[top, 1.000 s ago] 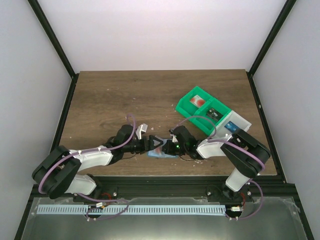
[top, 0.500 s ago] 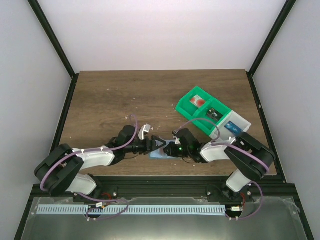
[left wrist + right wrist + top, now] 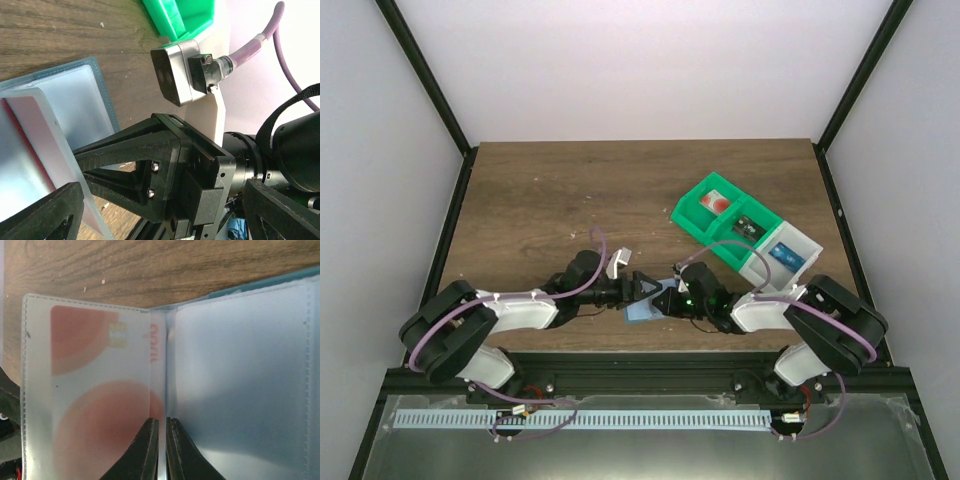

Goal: Take the credit cards out of the card holder

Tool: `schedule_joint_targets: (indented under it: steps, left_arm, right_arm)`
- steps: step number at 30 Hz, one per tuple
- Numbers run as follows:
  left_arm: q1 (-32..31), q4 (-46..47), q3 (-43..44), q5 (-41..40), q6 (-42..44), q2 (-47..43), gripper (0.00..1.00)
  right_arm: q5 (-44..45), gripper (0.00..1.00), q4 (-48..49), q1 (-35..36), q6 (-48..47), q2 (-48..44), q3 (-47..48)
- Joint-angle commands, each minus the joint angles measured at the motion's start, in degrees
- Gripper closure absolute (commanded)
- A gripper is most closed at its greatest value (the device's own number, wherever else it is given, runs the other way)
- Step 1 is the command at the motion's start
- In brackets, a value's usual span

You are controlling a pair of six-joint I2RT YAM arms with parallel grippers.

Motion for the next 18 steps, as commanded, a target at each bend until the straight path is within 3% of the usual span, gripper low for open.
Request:
schedule_joint_targets:
  steps: [1,8,18]
  left_arm:
    - [-1.08,2.48,2.33,-0.58,-0.19,1.77,0.11]
    - [-1.57,2.06,3.81,-1.30,0.10,2.73,0.11]
    - [-1.61,2.43,5.09,-0.92,0.23,4.92,0.11]
  right_arm:
    - [1.83,0.93,-0.18,0.32,0.05,-1.27,-0.38]
    - [1.57,0.94,0.59,0.30,0.74,-1.56,-1.12]
    - [12.04,0.88,-11.02,0.27,1.36,-17.17,-3.37]
